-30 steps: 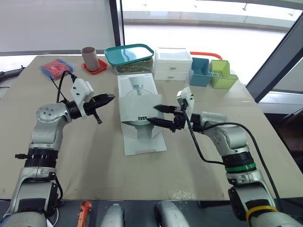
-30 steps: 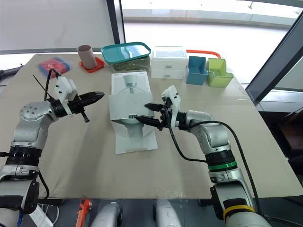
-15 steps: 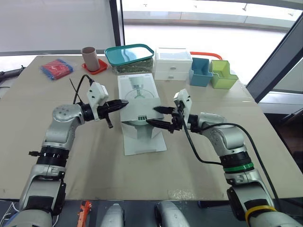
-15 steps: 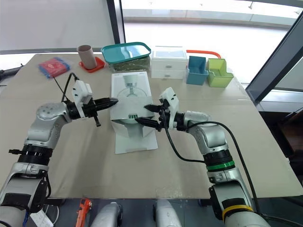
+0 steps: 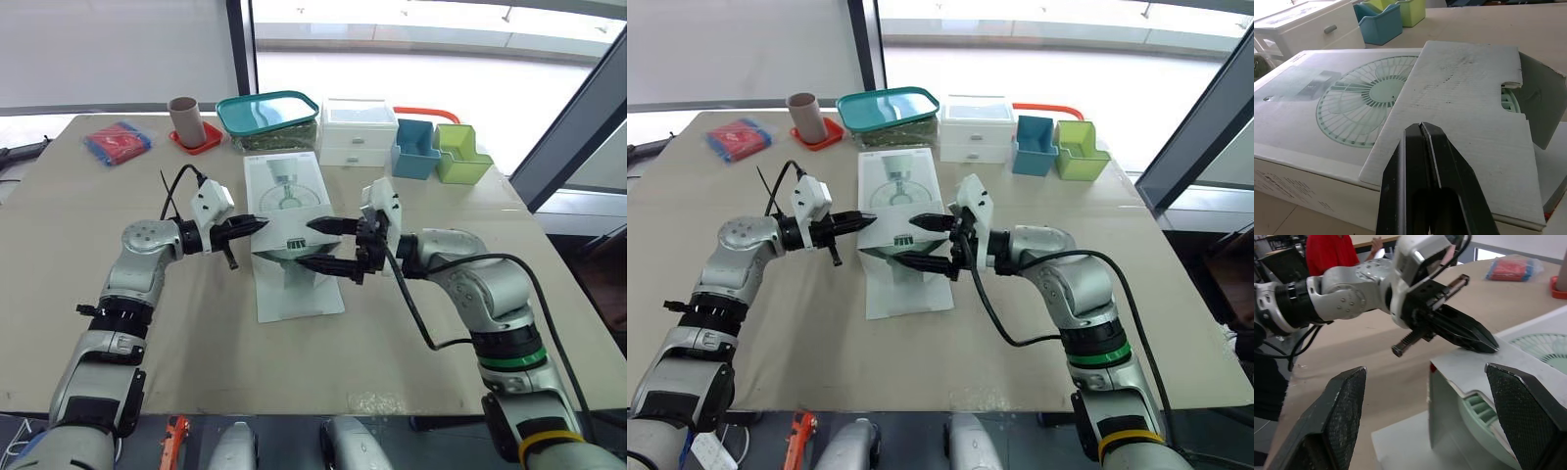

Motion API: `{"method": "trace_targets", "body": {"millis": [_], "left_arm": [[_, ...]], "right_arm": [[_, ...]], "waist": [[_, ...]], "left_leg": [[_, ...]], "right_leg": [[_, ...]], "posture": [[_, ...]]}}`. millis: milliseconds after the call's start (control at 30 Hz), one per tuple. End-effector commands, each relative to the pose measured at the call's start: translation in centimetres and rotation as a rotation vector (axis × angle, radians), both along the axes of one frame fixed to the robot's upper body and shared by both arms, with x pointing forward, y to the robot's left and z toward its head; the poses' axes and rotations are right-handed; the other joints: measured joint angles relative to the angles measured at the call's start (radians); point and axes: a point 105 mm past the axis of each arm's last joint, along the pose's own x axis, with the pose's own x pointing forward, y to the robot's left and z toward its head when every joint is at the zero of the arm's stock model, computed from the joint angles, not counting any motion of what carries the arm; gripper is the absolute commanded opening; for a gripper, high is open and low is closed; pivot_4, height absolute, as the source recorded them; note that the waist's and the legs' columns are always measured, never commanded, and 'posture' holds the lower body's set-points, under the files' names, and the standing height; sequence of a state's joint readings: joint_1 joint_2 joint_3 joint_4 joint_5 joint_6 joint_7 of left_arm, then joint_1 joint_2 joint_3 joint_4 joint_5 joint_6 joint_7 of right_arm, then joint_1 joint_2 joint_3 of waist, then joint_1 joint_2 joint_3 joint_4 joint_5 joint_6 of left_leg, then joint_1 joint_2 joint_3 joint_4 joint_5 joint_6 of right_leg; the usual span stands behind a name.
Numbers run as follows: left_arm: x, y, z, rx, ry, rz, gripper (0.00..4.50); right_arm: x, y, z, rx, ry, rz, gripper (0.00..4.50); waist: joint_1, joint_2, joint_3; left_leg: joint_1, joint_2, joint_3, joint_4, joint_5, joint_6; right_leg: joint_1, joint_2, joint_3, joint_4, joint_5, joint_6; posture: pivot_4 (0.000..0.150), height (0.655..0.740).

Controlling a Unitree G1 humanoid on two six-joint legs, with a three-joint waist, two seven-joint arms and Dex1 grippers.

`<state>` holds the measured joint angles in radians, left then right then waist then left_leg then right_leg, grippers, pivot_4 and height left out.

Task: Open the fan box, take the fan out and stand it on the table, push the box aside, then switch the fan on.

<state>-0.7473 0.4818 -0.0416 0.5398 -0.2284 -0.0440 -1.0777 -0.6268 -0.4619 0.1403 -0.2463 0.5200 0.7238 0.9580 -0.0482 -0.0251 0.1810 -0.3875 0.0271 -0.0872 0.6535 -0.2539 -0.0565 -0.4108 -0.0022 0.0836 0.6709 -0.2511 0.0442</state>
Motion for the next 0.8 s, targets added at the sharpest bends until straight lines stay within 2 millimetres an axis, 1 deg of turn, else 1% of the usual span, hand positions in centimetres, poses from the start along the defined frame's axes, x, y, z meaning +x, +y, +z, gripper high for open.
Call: {"method": "trace_targets", "body": {"millis": [33,133,267,433,567,667,767,800], "left_arm": [[0.2,0.1,0.0,0.011,-0.011,0.001,0.00],[0.3,0.1,-0.1,0.012,-0.013,0.002,0.00],[0.2,0.0,-0.2,0.013,-0.015,-0.001,0.00],[0.3,0.0,-0.1,0.009,-0.019,0.001,0.00],[0.4,-0.2,-0.2,0.007,-0.019,-0.003,0.00],[0.4,-0.4,-0.4,0.006,-0.018,-0.008,0.00],[0.5,-0.5,-0.5,0.004,-0.015,-0.011,0.00],[0.5,-0.6,-0.5,0.005,-0.015,-0.013,0.00]], "right_arm": [[-0.4,0.7,-2.3,-0.126,0.013,-0.028,3.98],[0.2,0.6,-2.9,-0.168,0.028,-0.074,3.98],[1.1,0.4,-2.7,-0.181,0.037,-0.131,3.98],[1.4,-0.2,-2.7,-0.209,0.034,-0.169,3.98],[0.6,-1.4,-2.6,-0.244,0.016,-0.184,3.98],[0.2,-1.8,-2.4,-0.262,0.000,-0.187,3.98],[-0.1,-2.1,-1.7,-0.261,-0.016,-0.190,3.98],[0.1,-2.2,-0.9,-0.253,-0.041,-0.204,3.98]], "waist": [[0.000,0.000,0.000],[0.000,0.000,0.000],[0.000,0.000,0.000],[0.000,0.000,0.000],[0.001,0.000,0.000],[0.000,0.000,0.000],[0.000,0.000,0.000],[0.000,0.000,0.000]], "left_leg": [[0.000,0.000,0.000,0.000,0.000,0.000],[0.000,0.000,0.000,0.000,0.000,0.000],[0.000,0.000,0.000,0.000,0.000,0.000],[0.000,0.000,0.000,0.000,0.000,0.000],[0.000,0.000,0.000,0.000,0.000,0.000],[0.000,0.000,0.000,0.000,0.000,0.000],[0.000,0.000,0.000,0.000,0.000,0.000],[0.000,0.000,0.000,0.000,0.000,0.000]], "right_leg": [[0.000,0.000,0.000,0.000,0.000,0.000],[0.000,0.000,0.000,0.000,0.000,0.000],[0.000,0.000,0.000,0.000,0.000,0.000],[0.000,0.000,0.000,0.000,0.000,0.000],[0.000,0.000,0.000,0.000,0.000,0.000],[0.000,0.000,0.000,-0.001,0.000,0.000],[0.000,0.000,0.000,-0.001,0.000,0.000],[0.001,0.000,0.000,-0.001,0.000,0.000]], "posture": [[0.150,0.7400],[0.150,0.7400],[0.150,0.7400],[0.150,0.7400],[0.150,0.7400],[0.150,0.7400],[0.150,0.7400],[0.150,0.7400]]}}
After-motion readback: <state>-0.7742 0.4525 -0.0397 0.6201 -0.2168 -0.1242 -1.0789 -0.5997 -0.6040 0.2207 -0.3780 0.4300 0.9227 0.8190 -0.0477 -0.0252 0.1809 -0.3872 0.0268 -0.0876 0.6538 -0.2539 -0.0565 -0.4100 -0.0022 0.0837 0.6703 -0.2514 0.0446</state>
